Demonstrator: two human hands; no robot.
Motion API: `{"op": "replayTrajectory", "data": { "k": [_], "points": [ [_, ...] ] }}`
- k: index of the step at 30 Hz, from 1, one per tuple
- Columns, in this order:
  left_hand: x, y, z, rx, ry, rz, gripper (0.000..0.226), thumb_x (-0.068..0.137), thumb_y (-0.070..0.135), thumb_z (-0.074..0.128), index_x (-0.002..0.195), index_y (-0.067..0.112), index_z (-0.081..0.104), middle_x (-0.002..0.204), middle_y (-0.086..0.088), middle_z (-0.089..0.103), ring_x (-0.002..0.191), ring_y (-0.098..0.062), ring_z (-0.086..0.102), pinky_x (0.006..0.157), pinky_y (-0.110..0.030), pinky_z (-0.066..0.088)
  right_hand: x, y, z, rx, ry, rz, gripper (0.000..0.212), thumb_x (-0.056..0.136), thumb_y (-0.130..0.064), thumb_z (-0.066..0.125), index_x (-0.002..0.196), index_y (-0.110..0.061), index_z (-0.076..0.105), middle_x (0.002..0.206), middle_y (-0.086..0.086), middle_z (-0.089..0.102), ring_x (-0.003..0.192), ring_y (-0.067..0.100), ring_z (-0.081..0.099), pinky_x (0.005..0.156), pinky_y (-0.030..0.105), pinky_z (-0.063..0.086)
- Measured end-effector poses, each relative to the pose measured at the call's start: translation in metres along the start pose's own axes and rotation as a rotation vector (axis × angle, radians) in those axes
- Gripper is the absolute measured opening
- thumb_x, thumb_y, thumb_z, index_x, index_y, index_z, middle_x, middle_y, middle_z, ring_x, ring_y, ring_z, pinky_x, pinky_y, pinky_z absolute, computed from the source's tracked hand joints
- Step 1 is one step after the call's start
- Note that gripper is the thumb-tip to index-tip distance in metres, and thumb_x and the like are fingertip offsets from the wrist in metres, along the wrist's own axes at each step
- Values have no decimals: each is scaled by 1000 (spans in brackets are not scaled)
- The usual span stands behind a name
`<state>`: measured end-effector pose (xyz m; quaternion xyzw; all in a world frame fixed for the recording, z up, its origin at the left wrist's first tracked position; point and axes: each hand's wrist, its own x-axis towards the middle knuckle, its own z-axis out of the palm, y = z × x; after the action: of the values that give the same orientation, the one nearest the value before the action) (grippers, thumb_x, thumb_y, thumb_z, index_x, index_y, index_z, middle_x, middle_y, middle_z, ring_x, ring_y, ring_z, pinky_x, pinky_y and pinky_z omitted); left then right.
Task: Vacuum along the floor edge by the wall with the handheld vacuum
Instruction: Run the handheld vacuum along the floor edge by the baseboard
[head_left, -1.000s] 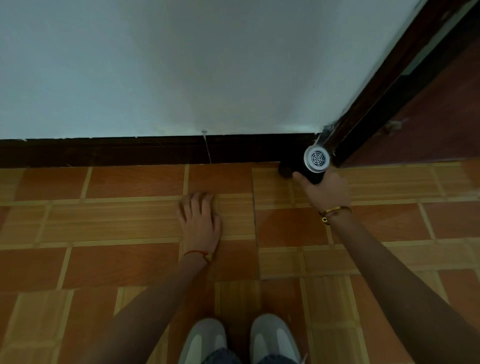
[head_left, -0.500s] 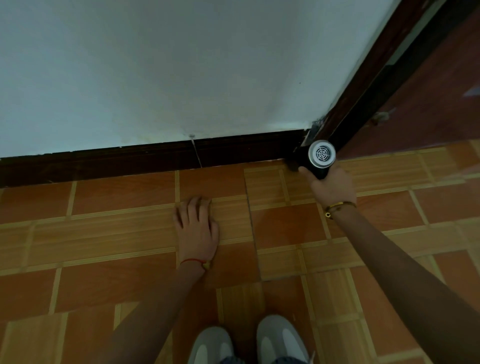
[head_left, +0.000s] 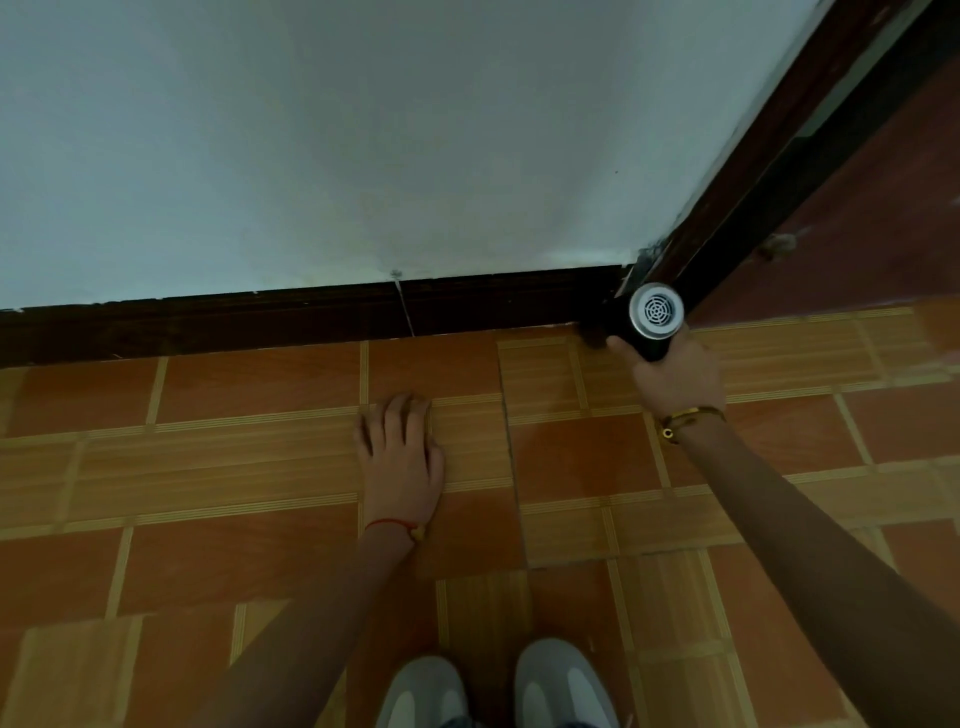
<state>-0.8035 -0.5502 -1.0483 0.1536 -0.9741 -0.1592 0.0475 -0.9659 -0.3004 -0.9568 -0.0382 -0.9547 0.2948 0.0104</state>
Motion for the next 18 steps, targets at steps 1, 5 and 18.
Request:
{"op": "replayTrajectory", "data": {
  "k": [1, 5, 18],
  "points": [
    [0, 0, 1, -4, 2, -1, 48, 91, 29, 36, 137, 15, 47, 142, -10, 45, 136, -32, 36, 117, -59, 21, 0, 1, -1, -6, -9, -9, 70, 78, -53, 69, 127, -7, 52, 109, 15, 68, 103, 34, 62, 73, 27, 39],
    [0, 0, 1, -4, 7, 1, 48, 91, 28, 38, 137, 15, 47, 142, -10, 45, 136, -32, 37, 117, -58, 19, -5, -4, 4, 15, -147, -102, 59, 78, -54, 69, 115, -9, 59, 100, 11, 69, 96, 29, 63, 72, 27, 42],
    [1, 1, -2, 1, 3, -2, 48, 92, 28, 38, 136, 14, 49, 142, -10, 45, 136, -32, 38, 117, -58, 19, -13, -12, 15, -35, -113, -123, 61, 78, -59, 66, 115, -10, 59, 89, 6, 68, 89, 28, 66, 64, 25, 40]
  ]
}}
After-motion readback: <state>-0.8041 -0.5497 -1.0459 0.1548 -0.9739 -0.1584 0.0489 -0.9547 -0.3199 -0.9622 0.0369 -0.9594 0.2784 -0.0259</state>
